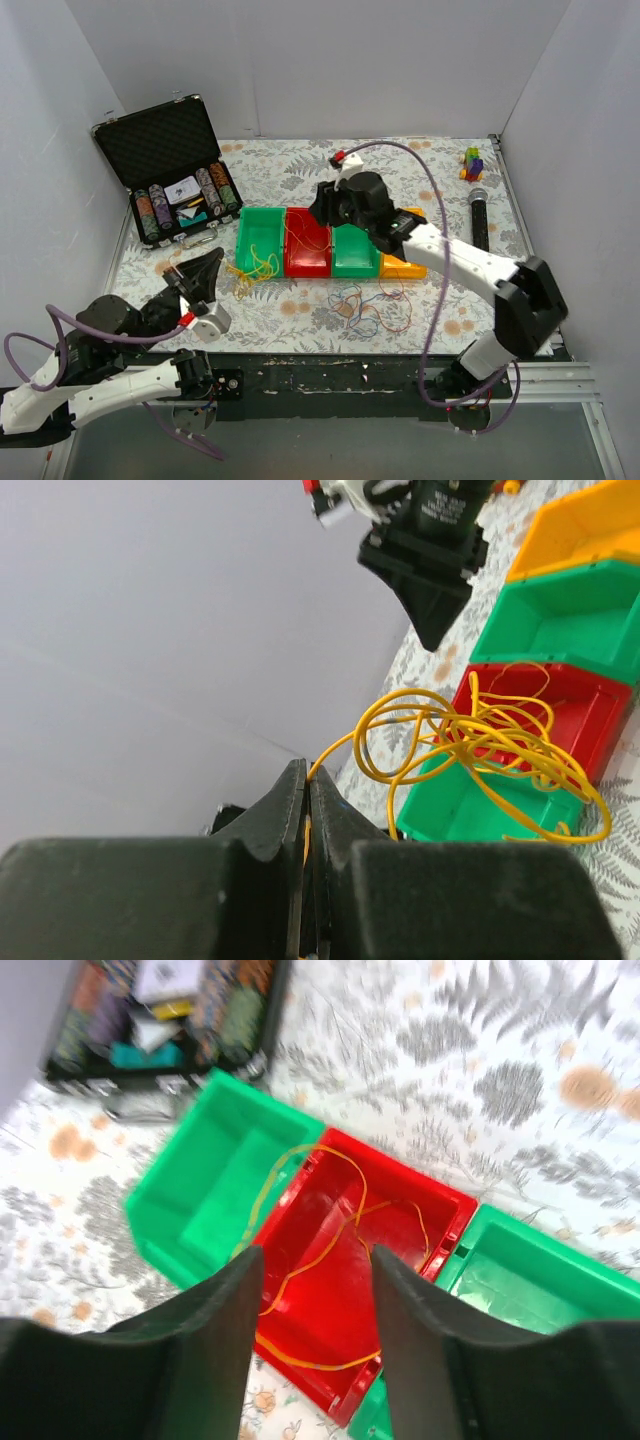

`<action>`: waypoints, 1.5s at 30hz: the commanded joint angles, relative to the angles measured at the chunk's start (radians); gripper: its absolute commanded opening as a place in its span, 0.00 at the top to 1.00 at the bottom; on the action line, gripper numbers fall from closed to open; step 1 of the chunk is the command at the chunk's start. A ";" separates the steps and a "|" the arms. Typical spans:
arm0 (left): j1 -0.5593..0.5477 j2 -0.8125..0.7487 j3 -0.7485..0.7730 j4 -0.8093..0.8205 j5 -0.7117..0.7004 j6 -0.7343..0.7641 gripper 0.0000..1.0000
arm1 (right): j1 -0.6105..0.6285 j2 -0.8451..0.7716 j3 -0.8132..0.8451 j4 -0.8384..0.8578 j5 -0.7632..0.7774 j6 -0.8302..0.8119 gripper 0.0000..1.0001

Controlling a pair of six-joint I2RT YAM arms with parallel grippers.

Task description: Untangle the cables

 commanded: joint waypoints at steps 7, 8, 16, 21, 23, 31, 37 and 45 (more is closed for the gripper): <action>0.007 -0.123 -0.063 0.001 0.185 0.203 1.00 | 0.282 -0.404 -0.228 0.208 0.069 -0.329 0.34; 0.007 -0.133 -0.072 -0.007 0.193 0.217 1.00 | 0.321 -0.427 -0.251 0.213 0.087 -0.389 0.34; 0.007 -0.142 -0.072 -0.013 0.223 0.263 1.00 | 0.411 -0.540 -0.333 0.260 0.064 -0.433 0.36; 0.007 -0.092 -0.029 -0.070 0.210 0.179 1.00 | 0.437 -0.563 -0.296 0.265 0.049 -0.439 0.37; 0.007 -0.035 0.023 -0.107 0.190 0.064 1.00 | 0.463 -0.566 -0.282 0.265 0.047 -0.457 0.36; 0.007 0.031 0.057 -0.131 0.197 -0.056 1.00 | 0.543 -0.538 -0.179 0.249 0.049 -0.512 0.36; 0.007 0.085 0.110 -0.212 0.184 -0.189 1.00 | 0.586 -0.555 -0.159 0.279 0.070 -0.528 0.38; 0.007 0.143 0.137 -0.312 0.119 -0.517 1.00 | 0.635 -0.530 -0.162 0.248 0.165 -0.546 0.39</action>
